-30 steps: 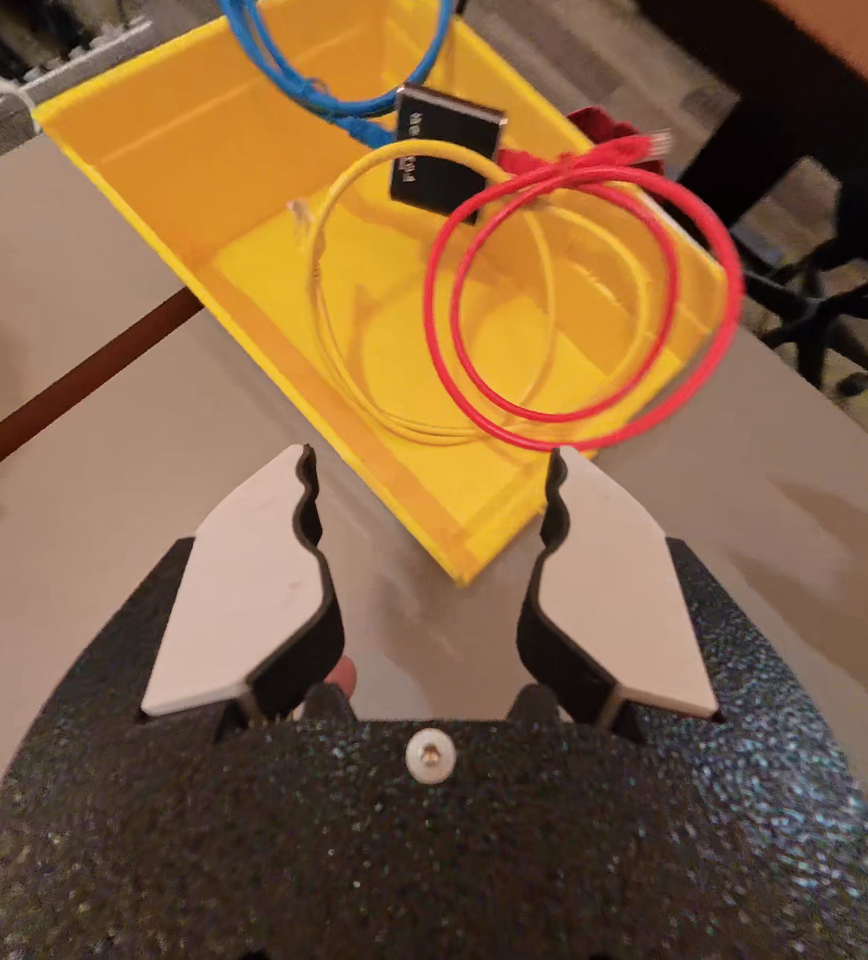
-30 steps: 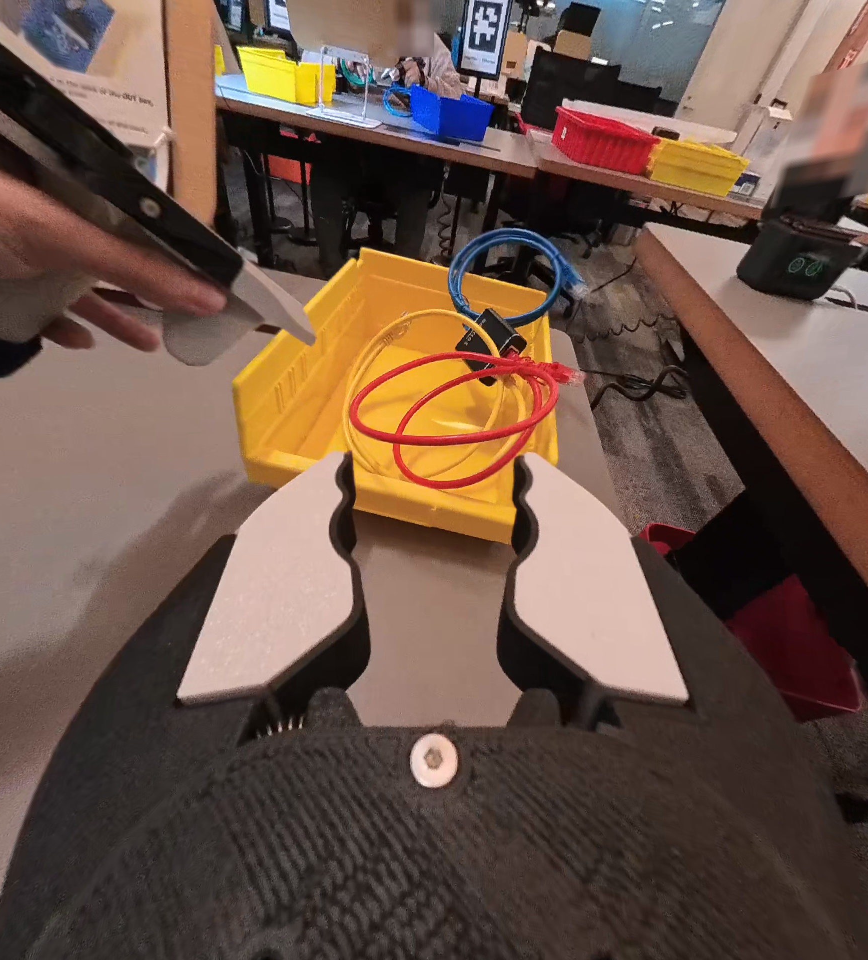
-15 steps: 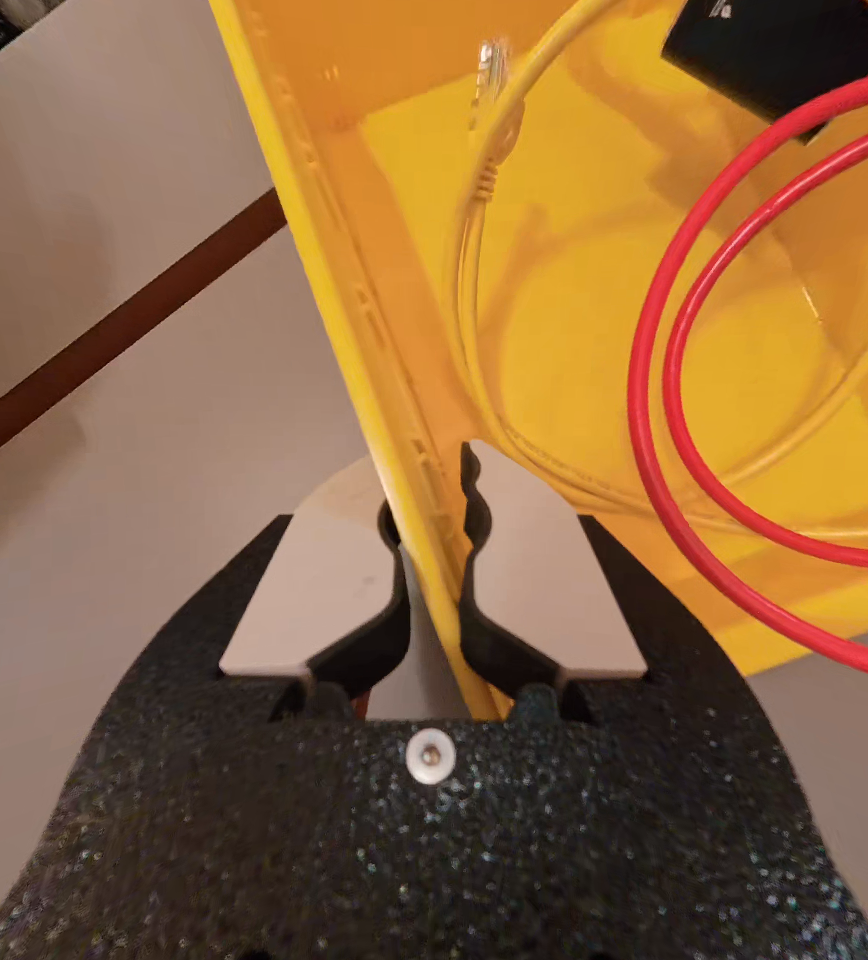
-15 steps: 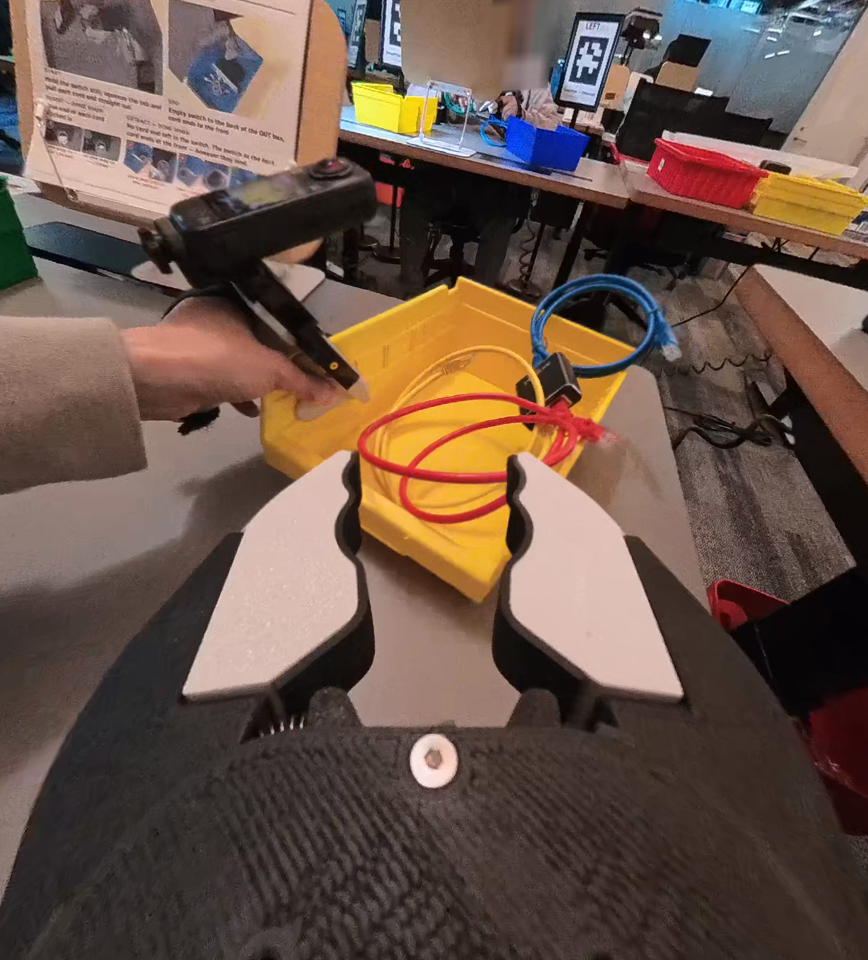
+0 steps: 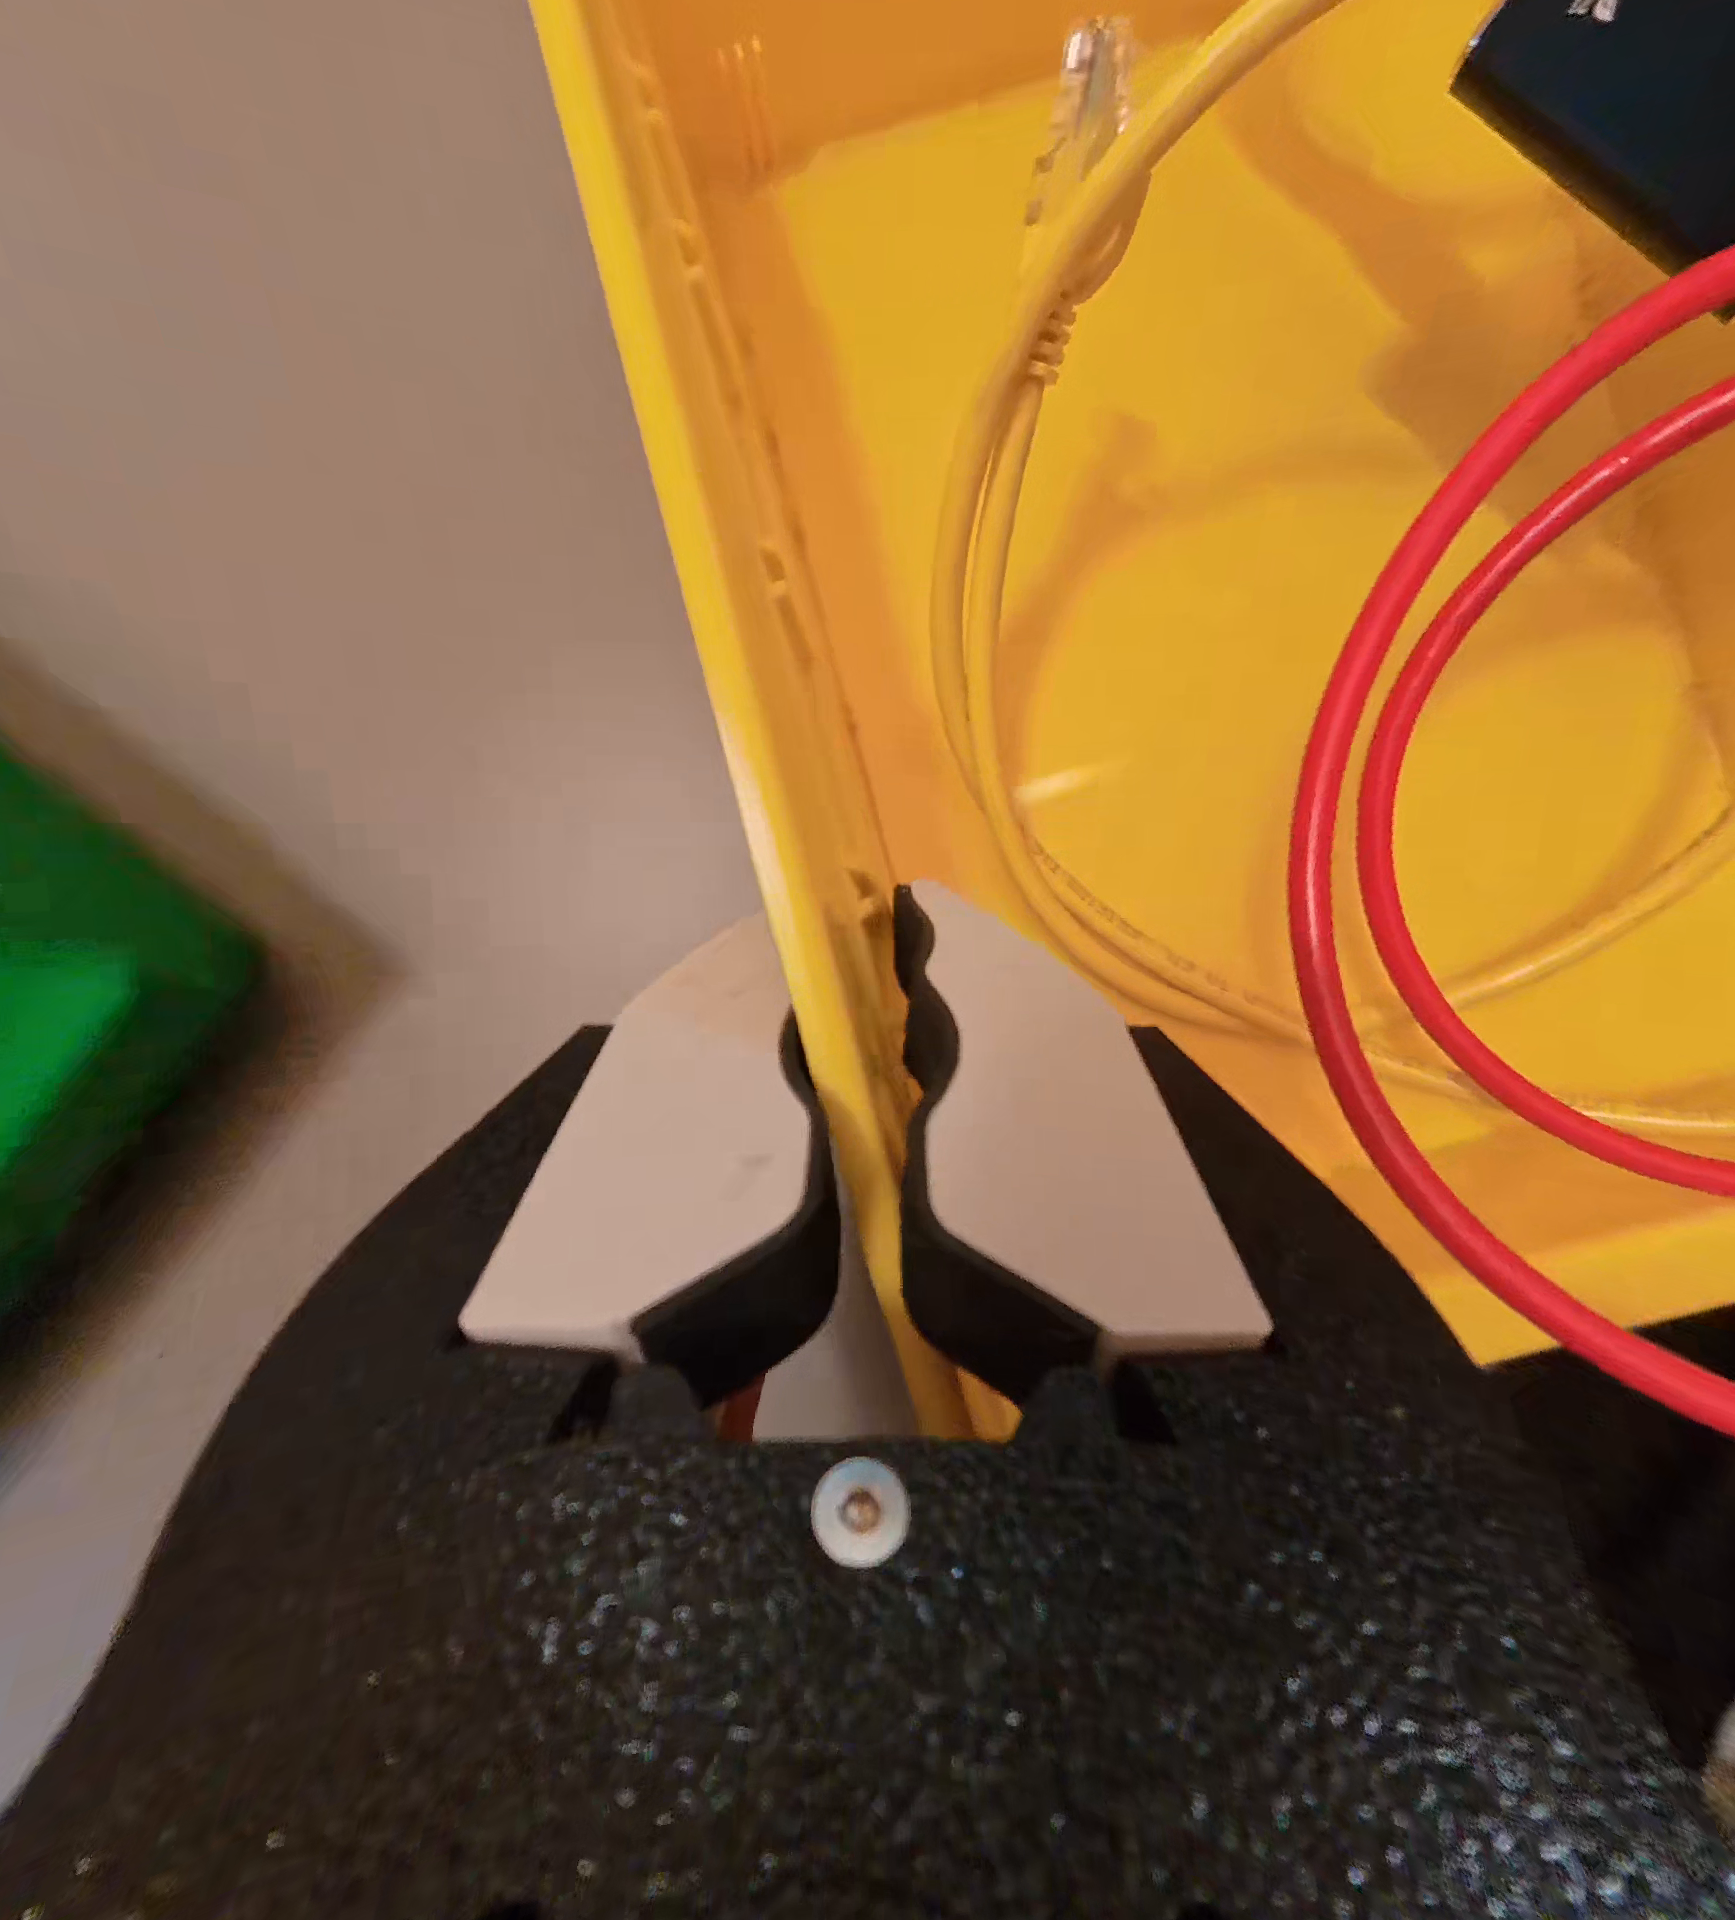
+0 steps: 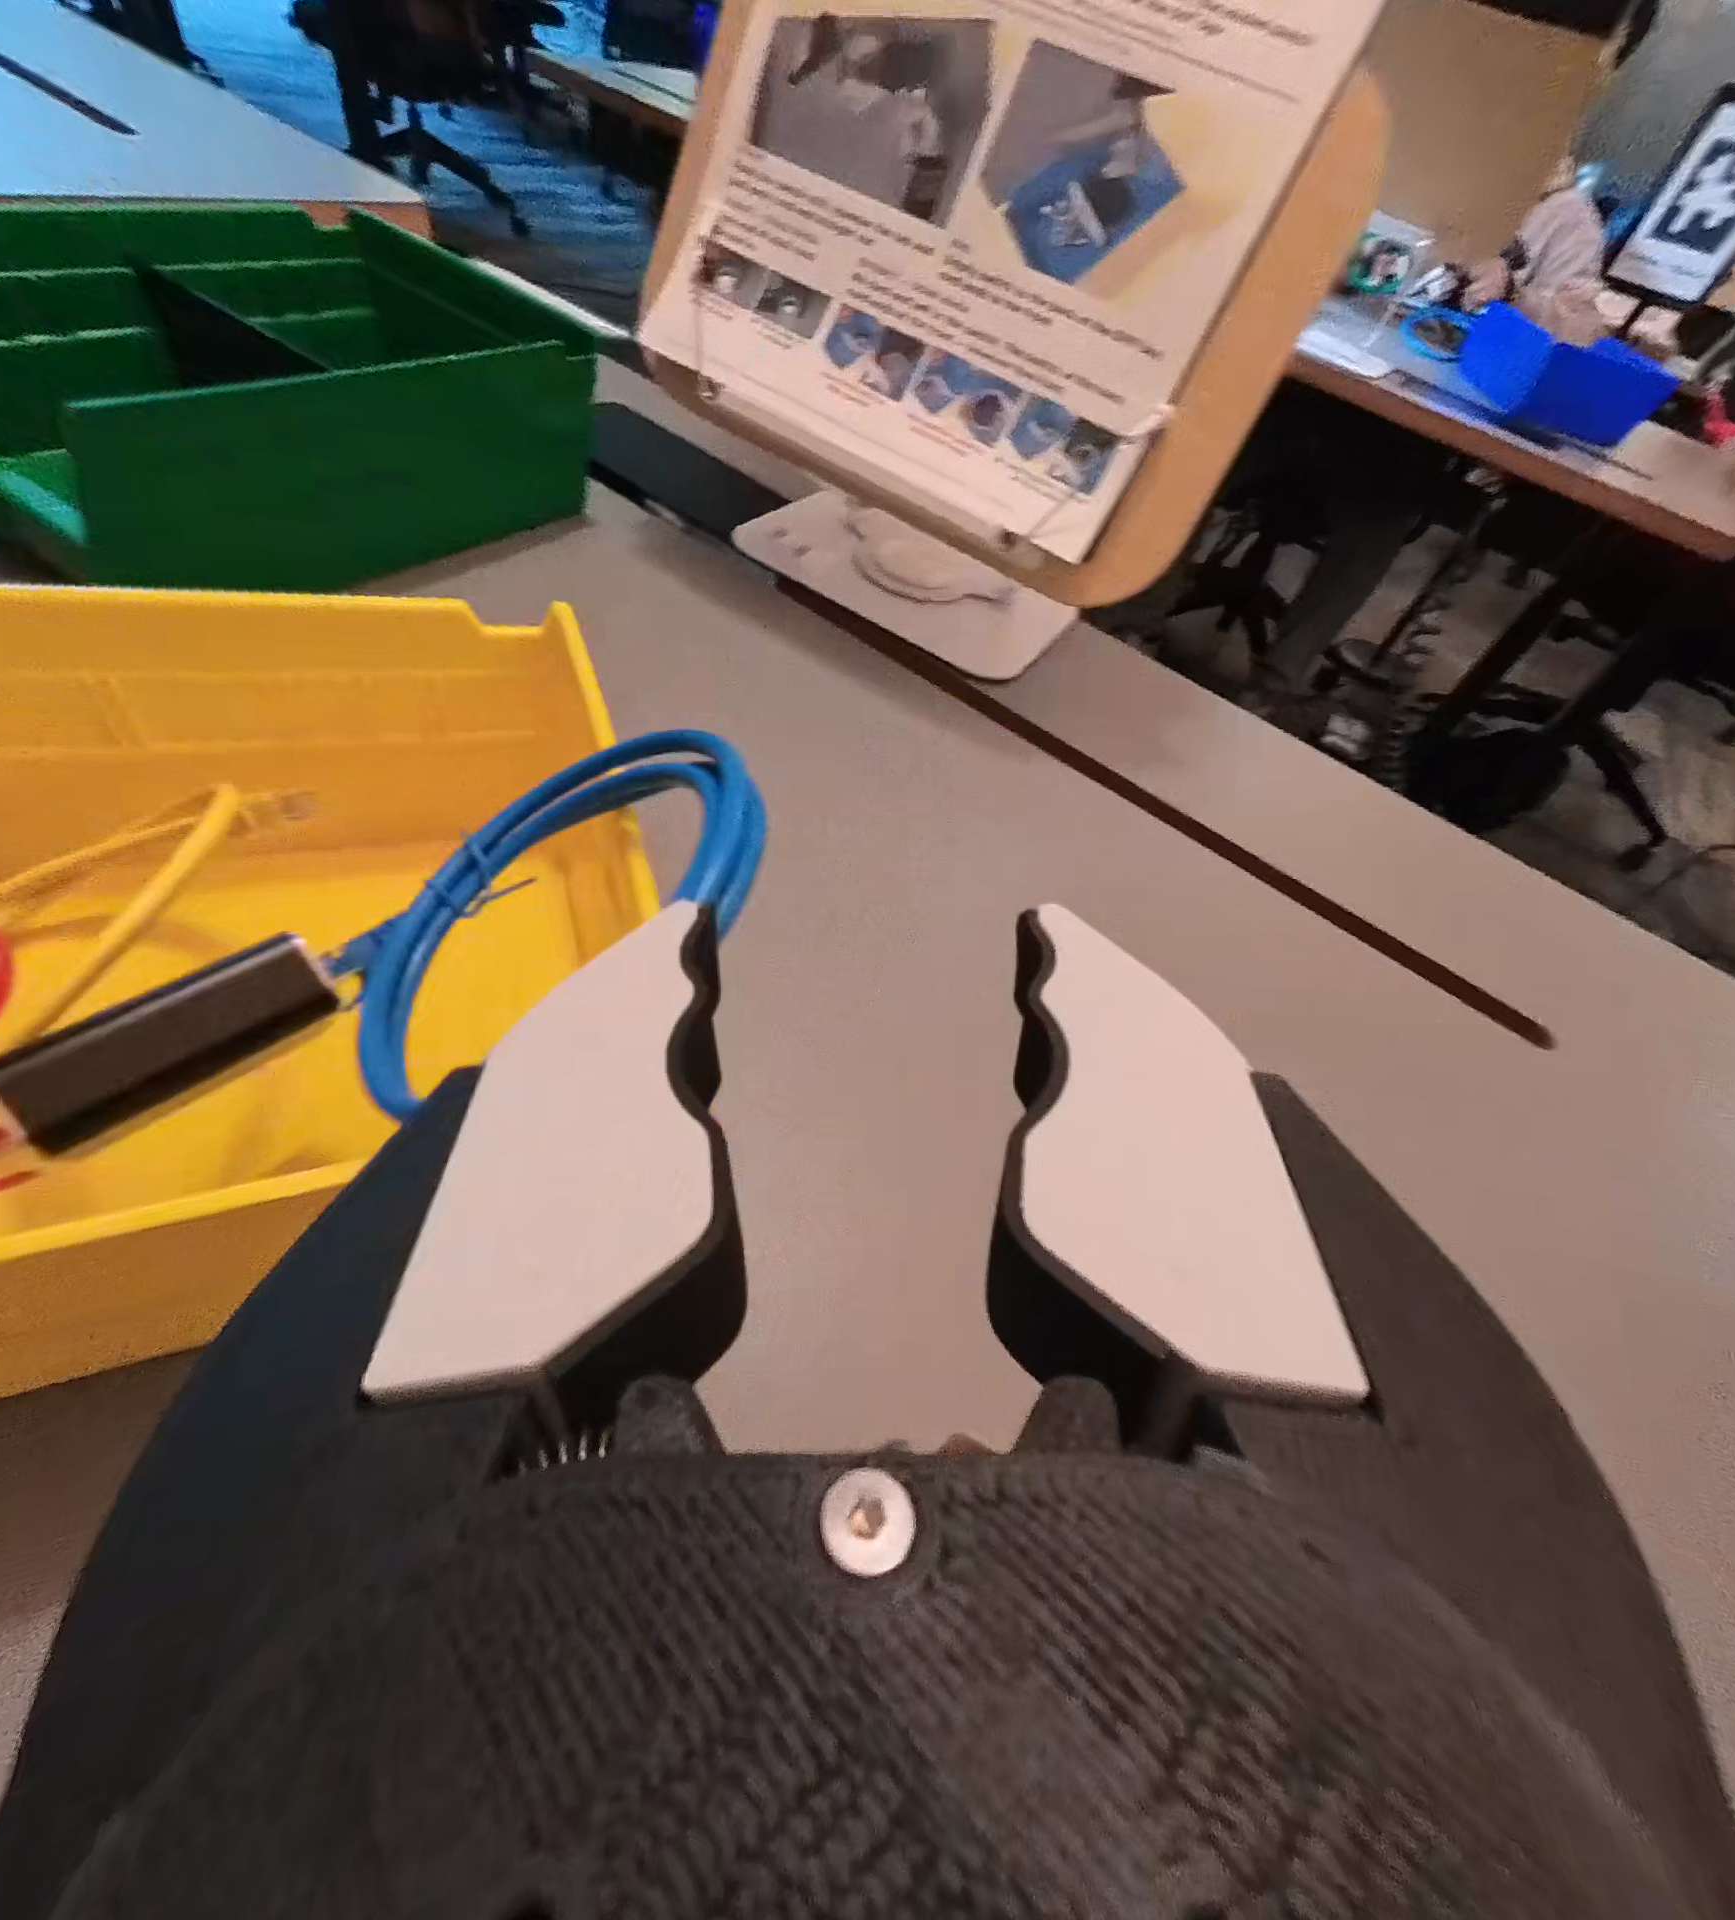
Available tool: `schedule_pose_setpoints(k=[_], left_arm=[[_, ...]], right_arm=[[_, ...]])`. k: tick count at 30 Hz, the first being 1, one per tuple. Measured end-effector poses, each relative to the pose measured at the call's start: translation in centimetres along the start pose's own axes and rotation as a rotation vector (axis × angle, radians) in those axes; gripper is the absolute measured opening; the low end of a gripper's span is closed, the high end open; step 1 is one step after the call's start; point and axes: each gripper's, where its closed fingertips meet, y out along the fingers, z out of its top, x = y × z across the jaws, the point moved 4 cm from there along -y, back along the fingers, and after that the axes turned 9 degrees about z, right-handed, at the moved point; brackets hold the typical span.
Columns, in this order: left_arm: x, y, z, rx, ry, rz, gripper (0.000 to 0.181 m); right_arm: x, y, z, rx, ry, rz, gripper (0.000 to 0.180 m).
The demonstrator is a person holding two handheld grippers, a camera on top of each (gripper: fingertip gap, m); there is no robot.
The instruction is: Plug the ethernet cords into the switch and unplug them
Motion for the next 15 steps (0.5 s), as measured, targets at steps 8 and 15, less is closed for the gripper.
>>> schedule_pose_setpoints(k=[8, 15], left_arm=[[-4.6, -10.7, -17.1, -0.072, -0.224, 0.095, 0.006], [-7.7, -16.8, -26.8, -0.137, -0.490, 0.211, 0.006]], right_arm=[[-12.5, 13.2, 4.9, 0.062, 0.008, 0.304, 0.071], [-18.7, 27.0, 9.8, -0.006, 0.139, 0.352, 0.081]])
